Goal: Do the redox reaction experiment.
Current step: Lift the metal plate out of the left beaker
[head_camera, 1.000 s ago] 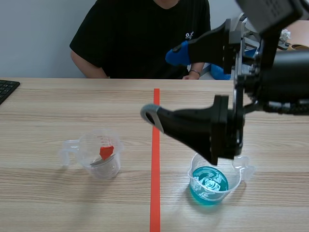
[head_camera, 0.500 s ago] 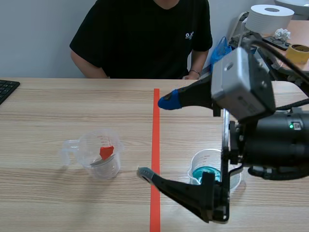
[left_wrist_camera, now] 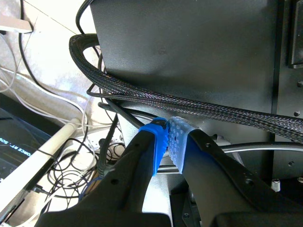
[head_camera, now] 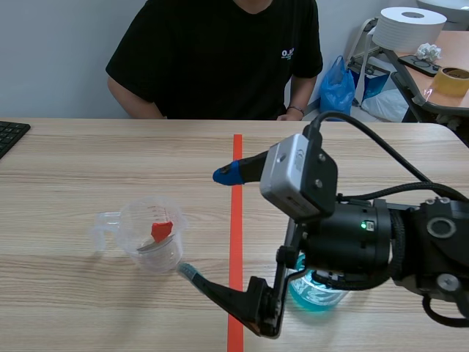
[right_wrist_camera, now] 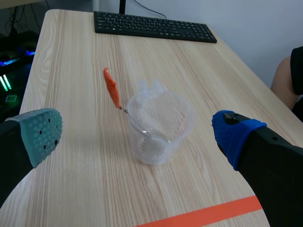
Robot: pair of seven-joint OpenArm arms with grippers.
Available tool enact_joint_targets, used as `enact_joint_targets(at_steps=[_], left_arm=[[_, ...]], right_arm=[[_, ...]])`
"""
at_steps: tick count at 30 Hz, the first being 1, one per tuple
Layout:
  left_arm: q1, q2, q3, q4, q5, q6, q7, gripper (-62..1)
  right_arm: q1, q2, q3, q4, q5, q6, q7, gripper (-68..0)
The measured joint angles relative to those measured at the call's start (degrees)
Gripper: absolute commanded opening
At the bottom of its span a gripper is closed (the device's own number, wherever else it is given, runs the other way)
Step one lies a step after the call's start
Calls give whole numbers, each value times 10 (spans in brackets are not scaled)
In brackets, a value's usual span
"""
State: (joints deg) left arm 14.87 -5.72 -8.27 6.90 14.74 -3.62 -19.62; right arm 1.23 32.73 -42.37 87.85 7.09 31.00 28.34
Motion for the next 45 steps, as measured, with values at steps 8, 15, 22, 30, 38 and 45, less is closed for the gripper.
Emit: enact_joint_targets(at_steps=[8, 15, 22, 30, 38, 45], left_arm=[[0, 0, 0, 0, 0, 0, 0, -567], [0, 0, 0, 0, 0, 0, 0, -567], [0, 0, 0, 0, 0, 0, 0, -567], [0, 0, 0, 0, 0, 0, 0, -567], [0, 0, 0, 0, 0, 0, 0, -567], [0, 0, 0, 0, 0, 0, 0, -567]], right_arm=[[62, -56, -17, -59, -26, -2, 3, 4], [78, -73, -31, -69, -39, -2, -2, -35], [83, -77, -39, -73, -50, -8, -12, -179], [83, -77, -39, -73, -50, -11, -12, -294], [83, -86, -39, -73, -50, -12, -12, -332], [83, -86, -43, -73, -50, -12, -14, -518]])
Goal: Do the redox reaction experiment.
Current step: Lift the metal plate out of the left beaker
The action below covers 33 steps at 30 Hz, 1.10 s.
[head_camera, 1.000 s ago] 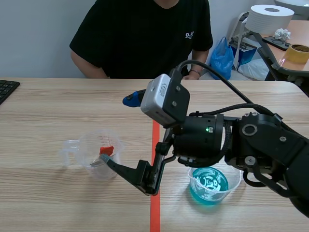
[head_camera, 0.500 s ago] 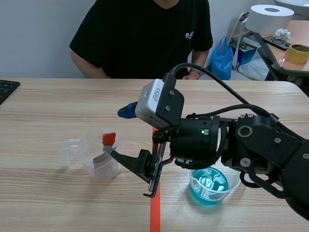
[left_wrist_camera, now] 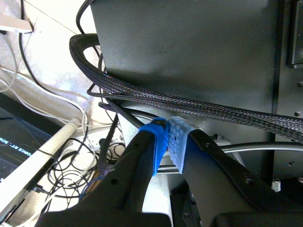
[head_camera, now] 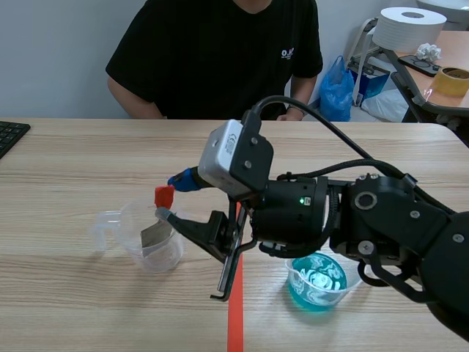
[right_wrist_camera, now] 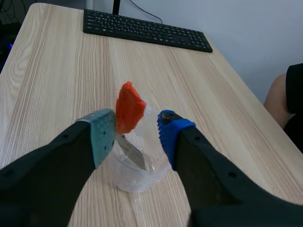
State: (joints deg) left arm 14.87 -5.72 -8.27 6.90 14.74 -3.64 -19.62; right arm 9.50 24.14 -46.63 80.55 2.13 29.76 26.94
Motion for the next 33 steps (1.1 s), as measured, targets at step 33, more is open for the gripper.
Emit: enact_joint_targets(at_steps=[33], left_arm=[[0, 0, 0, 0, 0, 0, 0, -567]], right_arm=[[65, 0, 2, 81, 188, 35, -260, -669]])
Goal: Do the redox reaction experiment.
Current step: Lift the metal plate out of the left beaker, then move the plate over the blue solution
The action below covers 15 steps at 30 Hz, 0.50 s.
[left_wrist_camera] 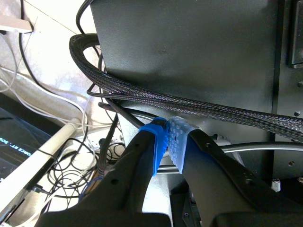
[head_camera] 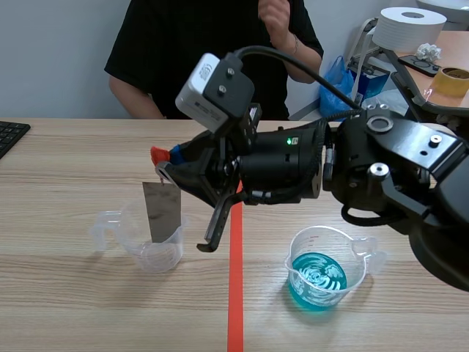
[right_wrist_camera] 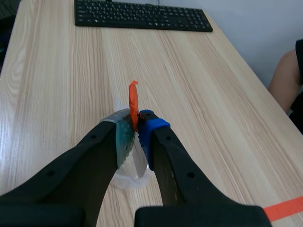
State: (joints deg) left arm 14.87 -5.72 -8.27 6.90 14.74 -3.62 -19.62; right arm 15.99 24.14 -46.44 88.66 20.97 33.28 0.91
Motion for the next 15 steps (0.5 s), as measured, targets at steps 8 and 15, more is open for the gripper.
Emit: enact_joint_targets(at_steps=[8, 15], left_arm=[[0, 0, 0, 0, 0, 0, 0, -567], [0, 0, 0, 0, 0, 0, 0, -567]], right_arm=[[0, 0, 22, 82, 42, -1, -106, -669], [0, 0, 46, 128, 80, -3, -157, -669]])
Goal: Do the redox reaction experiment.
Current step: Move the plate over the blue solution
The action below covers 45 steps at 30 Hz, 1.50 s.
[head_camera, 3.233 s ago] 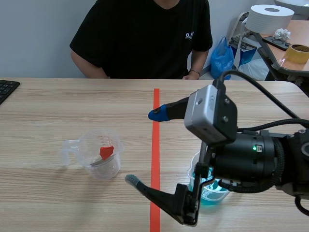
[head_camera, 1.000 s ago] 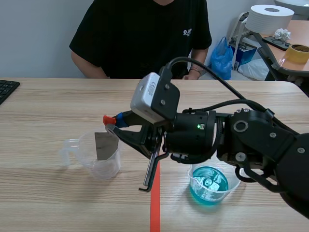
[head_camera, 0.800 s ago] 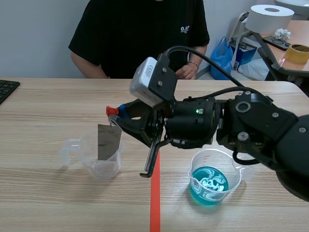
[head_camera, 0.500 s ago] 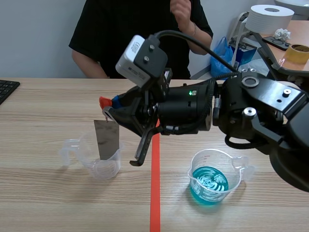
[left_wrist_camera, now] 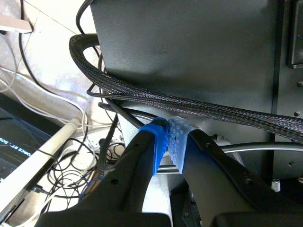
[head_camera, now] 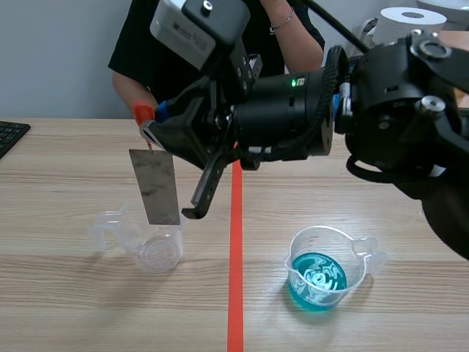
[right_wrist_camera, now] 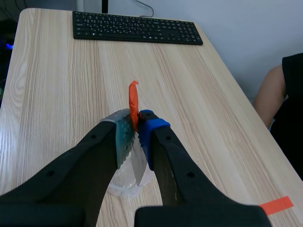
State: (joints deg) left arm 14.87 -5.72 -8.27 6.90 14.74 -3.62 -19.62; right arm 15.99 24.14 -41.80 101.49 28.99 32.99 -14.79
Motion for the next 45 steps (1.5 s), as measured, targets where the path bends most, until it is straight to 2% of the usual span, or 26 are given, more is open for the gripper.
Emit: enact_joint_targets(at_steps=[14, 28, 32, 35, 42, 45], left_arm=[[0, 0, 0, 0, 0, 0, 0, -567], [0, 0, 0, 0, 0, 0, 0, -567], [0, 0, 0, 0, 0, 0, 0, -567], [0, 0, 0, 0, 0, 0, 0, -567], [0, 0, 0, 0, 0, 0, 0, -567], [0, 0, 0, 0, 0, 0, 0, -567]], right_arm=[[0, 0, 96, 111, 125, 0, -147, -669], [0, 0, 216, 120, 261, -2, -290, -669], [0, 0, 240, 120, 282, -2, -329, -669], [0, 10, 258, 120, 300, -2, -330, -669], [-57, 33, 307, 144, 299, 3, -322, -669], [-90, 43, 316, 170, 300, 18, -318, -669]])
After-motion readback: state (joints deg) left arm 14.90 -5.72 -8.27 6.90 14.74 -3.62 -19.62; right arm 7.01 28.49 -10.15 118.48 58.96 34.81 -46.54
